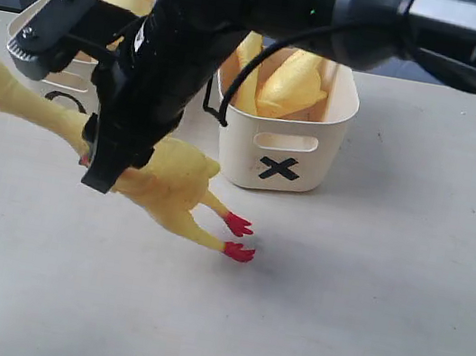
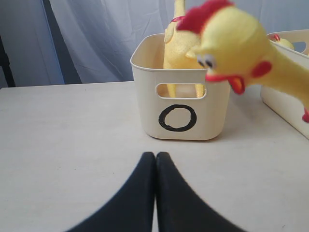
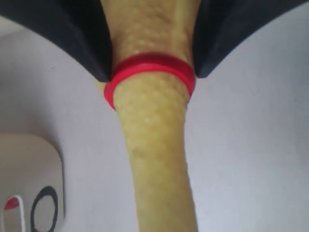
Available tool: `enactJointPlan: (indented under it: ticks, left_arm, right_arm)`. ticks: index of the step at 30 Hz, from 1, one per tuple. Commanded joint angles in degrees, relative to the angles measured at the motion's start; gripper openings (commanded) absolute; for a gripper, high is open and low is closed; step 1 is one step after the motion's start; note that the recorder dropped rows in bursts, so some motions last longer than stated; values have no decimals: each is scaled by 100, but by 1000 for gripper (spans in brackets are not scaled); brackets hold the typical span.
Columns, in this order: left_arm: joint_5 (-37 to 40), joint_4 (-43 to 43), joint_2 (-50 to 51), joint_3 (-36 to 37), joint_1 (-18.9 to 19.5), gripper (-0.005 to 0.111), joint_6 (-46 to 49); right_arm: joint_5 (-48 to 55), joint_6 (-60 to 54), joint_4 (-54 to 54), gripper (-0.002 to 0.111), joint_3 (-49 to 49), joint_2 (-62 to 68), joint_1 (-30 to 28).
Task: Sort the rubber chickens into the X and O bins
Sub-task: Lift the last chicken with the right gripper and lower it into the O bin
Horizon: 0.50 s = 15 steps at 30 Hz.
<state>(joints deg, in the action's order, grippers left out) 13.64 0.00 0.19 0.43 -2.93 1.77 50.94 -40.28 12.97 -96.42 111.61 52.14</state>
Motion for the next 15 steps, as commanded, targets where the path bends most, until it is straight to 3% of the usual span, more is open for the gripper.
enactJointPlan:
  ticks: [1,10,15]
  left_arm:
    - [-39,0,-19,-43,-65,0,-12]
    - [-39,0,-19,-43,-65,0,-12]
    - [-39,0,-19,-43,-65,0,-12]
  right_arm:
    - [-332,0,313,-1,17,-423,-7]
    - [-1382,157,716,-1,17,-977,-7]
    - [-3094,1028,728,-1,17,-1030,-7]
